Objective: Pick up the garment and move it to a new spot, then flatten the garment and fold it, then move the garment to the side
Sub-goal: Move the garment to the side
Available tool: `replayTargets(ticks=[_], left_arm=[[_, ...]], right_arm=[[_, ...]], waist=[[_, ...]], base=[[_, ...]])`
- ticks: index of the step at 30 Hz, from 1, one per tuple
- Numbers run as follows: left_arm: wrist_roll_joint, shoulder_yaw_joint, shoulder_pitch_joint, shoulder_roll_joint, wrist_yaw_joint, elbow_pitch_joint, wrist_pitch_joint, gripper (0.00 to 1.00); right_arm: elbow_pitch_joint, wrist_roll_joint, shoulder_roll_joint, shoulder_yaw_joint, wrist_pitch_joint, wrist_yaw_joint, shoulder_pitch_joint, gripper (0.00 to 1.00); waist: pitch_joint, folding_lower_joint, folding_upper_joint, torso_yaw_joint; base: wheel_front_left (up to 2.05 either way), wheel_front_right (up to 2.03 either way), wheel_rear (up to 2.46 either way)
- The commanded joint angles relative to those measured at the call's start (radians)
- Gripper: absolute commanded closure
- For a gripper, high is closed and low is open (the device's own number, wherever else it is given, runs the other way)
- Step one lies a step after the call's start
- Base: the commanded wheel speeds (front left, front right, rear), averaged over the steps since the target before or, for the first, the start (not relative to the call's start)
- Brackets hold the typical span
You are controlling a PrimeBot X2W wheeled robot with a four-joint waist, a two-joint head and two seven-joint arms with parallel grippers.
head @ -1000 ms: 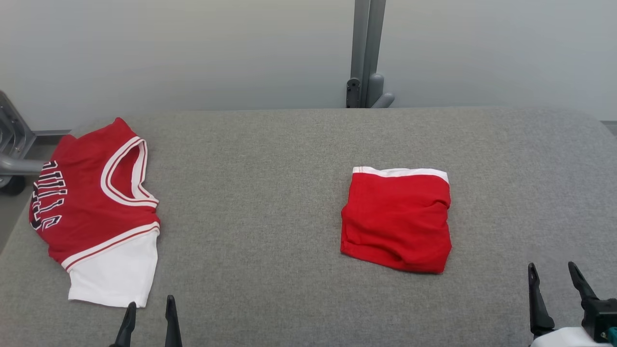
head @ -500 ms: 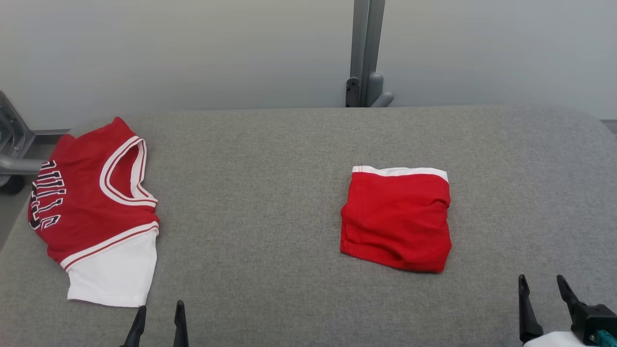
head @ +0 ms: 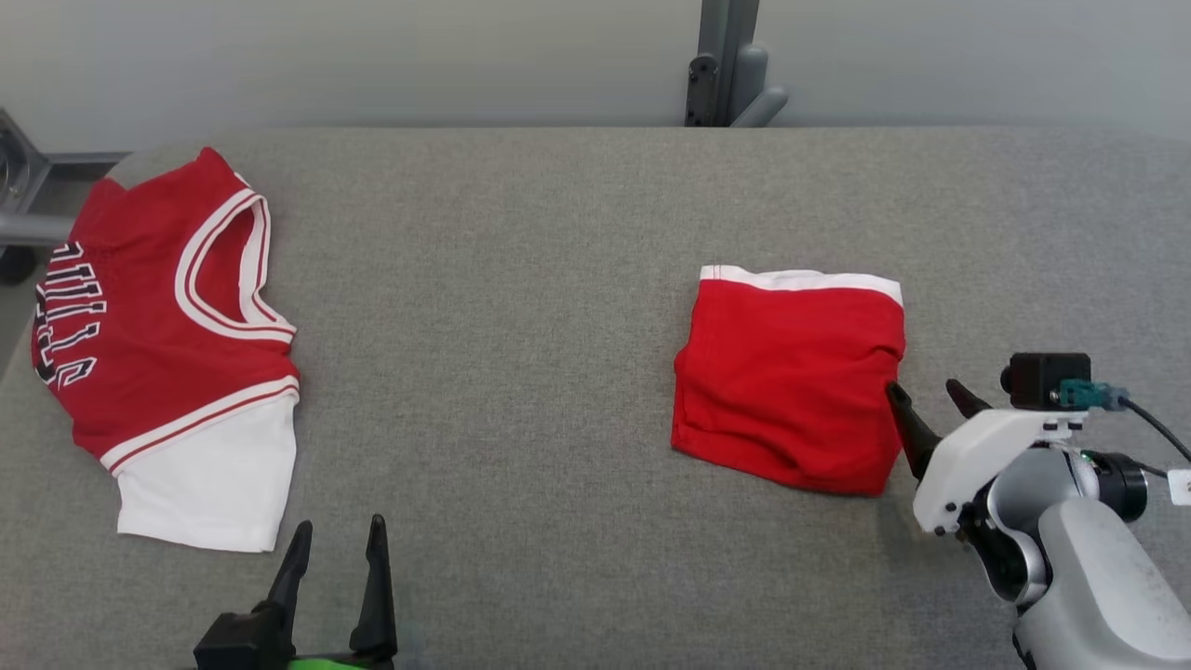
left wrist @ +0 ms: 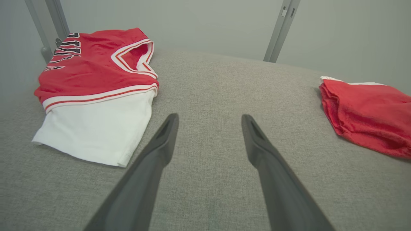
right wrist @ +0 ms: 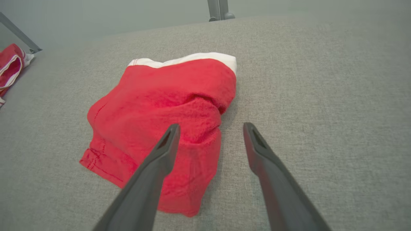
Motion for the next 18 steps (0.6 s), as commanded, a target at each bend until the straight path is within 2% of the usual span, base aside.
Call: replayTargets(ticks=[1, 5, 10, 16, 17, 18], left_arm=[[-0.002, -0.004, -0.022, 0.002, 0.005, 0.002, -0.003, 0.00], [-0.010, -0.020, -0.058, 0.002, 0.019, 0.005, -0.003, 0.00], [-0.020, -0.043, -0.092, 0.002, 0.038, 0.003, -0.003, 0.00], [-0.023, -0.045, -0.109, 0.002, 0.044, 0.004, -0.003, 0.00], [-0.021, -0.041, -0.115, 0.002, 0.043, 0.001, -0.003, 0.00], [-0.019, -0.038, -0.117, 0.002, 0.041, 0.000, -0.003, 0.00]], right_arm=[[0.012, 0.010, -0.004, -0.001, 0.016, -0.001, -0.022, 0.00], [0.072, 0.002, 0.004, -0.006, 0.062, -0.001, -0.085, 0.00], [0.160, -0.024, 0.013, -0.035, 0.070, -0.001, -0.136, 0.00], [0.268, 0.059, 0.046, -0.019, 0.156, 0.000, -0.190, 0.02], [0.286, 0.084, 0.036, -0.004, 0.179, 0.000, -0.203, 1.00], [0.288, 0.097, 0.026, 0.007, 0.189, 0.000, -0.209, 1.00]], waist=[[0.054, 0.0000, -0.0001, 0.034], [0.081, 0.0000, -0.0001, 0.069], [0.107, 0.0000, -0.0001, 0.108], [0.141, 0.0000, -0.0001, 0.112], [0.152, 0.0000, -0.0001, 0.106], [0.158, 0.0000, -0.0001, 0.101]], base=[[0.00, 0.00, 0.00], [0.00, 0.00, 0.00], [0.00, 0.00, 0.00], [0.00, 0.00, 0.00], [0.00, 0.00, 0.00], [0.00, 0.00, 0.00]])
